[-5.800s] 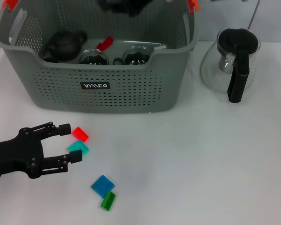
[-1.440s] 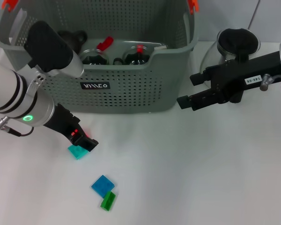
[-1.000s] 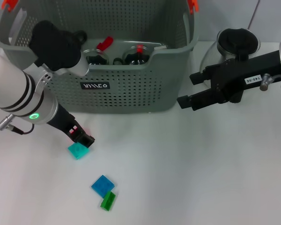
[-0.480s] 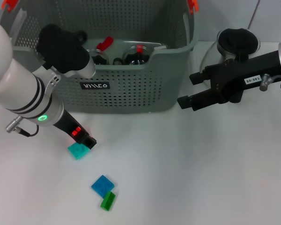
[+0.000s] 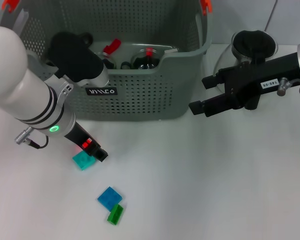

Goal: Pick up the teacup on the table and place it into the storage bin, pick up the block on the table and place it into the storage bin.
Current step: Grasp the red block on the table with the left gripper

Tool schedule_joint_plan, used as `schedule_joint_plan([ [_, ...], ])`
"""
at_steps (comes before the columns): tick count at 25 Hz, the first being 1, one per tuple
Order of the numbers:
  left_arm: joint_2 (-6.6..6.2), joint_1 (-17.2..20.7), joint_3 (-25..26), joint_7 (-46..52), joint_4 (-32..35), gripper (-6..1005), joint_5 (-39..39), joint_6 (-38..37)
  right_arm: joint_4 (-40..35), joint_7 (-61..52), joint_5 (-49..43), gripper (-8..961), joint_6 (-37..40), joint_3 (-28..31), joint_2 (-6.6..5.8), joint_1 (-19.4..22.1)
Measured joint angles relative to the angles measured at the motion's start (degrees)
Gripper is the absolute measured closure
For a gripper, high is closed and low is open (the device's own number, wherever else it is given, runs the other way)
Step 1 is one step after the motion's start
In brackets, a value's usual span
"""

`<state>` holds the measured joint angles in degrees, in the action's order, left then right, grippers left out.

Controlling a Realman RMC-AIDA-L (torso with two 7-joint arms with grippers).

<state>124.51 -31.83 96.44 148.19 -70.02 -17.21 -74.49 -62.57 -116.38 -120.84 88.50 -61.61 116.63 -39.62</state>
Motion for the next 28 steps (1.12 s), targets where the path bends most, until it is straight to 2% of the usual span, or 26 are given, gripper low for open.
schedule_joint_plan([
  [4,-0.04,-0.3,-0.2,0.1,0.7,144,0.0,0.4,0.0,0.0,0.0,25,0.0,0.0,0.0,0.0],
  [14,-0.06,-0.7,-0.3,0.1,1.1,248,1.3,0.7,0.8,0.5,0.1,25,0.0,0.2,0.0,-0.2],
  [20,-0.07,-0.9,-0.2,0.2,1.7,439,1.6,1.0,0.8,0.6,0.3,25,0.0,0.2,0.0,-0.2],
  [28,-0.01,-1.1,-0.3,0.2,1.8,435,2.9,1.2,0.8,0.6,0.3,26,0.0,0.2,0.0,-0.3],
])
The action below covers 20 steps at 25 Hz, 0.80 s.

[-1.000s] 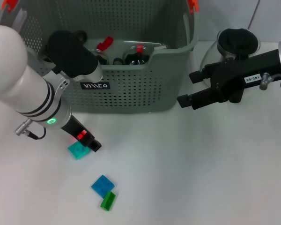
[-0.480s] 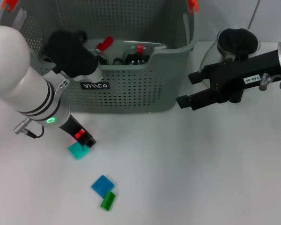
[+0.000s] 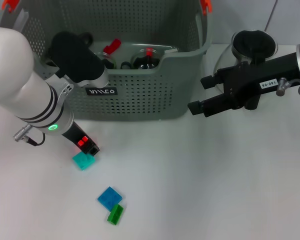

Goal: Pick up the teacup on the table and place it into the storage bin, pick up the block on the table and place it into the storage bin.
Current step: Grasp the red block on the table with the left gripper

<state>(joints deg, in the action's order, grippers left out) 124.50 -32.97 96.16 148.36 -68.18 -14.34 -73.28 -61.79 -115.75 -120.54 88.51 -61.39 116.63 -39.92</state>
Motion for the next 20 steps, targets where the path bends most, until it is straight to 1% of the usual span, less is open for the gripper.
schedule_joint_plan([
  [20,-0.01,-0.2,-0.1,-0.1,0.1,422,0.1,-0.4,0.0,0.1,-0.1,25,0.0,0.4,0.0,0.0],
])
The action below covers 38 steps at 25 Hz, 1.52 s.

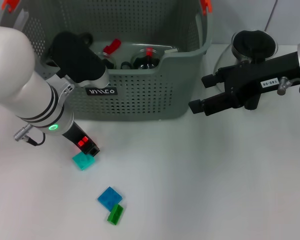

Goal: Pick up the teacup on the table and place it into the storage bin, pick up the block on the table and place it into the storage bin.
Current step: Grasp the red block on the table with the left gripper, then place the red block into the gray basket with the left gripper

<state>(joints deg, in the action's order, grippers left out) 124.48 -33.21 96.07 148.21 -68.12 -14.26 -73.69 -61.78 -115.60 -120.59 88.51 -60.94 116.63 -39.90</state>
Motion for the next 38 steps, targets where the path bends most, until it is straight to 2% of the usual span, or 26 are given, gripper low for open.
schedule_joint_plan([
  [26,-0.12,-0.6,-0.7,0.0,0.9,417,0.0,0.3,0.6,0.5,-0.1,25,-0.2,0.1,0.0,-0.1],
  [38,-0.12,-0.9,-0.8,-0.1,0.8,448,0.2,-0.4,0.7,0.5,0.1,26,-0.2,0.1,0.0,-0.1],
])
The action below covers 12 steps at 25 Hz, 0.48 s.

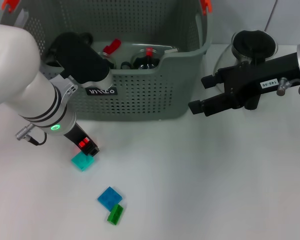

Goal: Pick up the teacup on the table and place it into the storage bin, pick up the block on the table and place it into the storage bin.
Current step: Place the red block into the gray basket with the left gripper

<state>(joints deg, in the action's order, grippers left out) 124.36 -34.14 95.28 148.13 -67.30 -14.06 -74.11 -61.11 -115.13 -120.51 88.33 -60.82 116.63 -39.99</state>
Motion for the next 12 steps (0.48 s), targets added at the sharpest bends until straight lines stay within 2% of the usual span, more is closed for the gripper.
schedule_joint_plan([
  [5,0.0,-0.2,0.0,-0.1,0.0,531,0.0,-0.1,0.0,0.0,0.0,26,0.0,0.0,0.0,0.0],
  [12,-0.16,-0.5,0.6,-0.2,-1.5,530,0.0,-2.0,0.0,0.0,0.0,26,0.0,0.0,0.0,0.0],
])
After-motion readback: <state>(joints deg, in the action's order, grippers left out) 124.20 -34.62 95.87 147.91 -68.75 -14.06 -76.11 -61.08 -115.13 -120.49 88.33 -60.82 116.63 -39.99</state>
